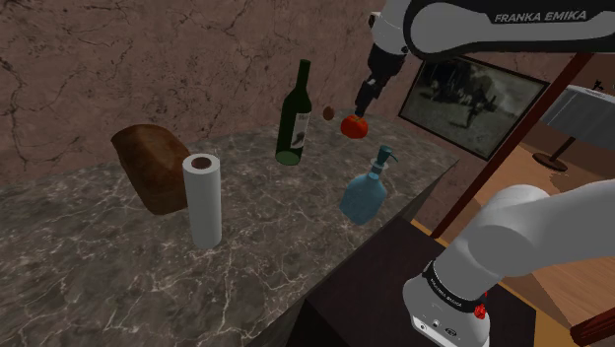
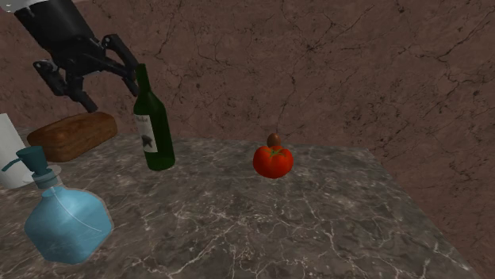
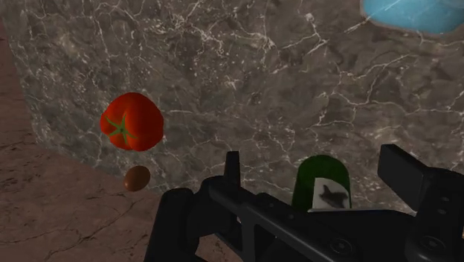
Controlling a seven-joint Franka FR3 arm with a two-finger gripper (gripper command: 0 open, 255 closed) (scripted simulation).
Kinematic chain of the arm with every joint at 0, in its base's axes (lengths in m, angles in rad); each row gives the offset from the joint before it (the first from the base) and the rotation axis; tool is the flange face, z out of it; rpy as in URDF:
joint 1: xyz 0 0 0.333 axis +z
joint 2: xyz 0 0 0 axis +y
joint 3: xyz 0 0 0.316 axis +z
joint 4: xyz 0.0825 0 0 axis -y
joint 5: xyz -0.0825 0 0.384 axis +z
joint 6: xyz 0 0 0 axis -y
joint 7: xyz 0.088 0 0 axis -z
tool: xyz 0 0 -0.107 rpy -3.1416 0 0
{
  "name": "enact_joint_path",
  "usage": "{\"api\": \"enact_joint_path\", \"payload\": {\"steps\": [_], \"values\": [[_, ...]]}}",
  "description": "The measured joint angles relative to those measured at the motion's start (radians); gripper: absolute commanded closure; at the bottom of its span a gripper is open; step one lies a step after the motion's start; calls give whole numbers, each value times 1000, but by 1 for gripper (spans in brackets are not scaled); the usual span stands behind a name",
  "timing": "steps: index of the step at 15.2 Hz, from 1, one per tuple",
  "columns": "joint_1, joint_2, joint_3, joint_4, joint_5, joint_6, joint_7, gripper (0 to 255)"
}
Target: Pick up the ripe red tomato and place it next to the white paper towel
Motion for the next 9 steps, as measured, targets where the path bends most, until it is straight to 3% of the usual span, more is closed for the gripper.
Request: {"api": "enact_joint_path", "payload": {"steps": [9], "values": [[-138, 242, 84, -47, -299, 226, 145, 0]]}}
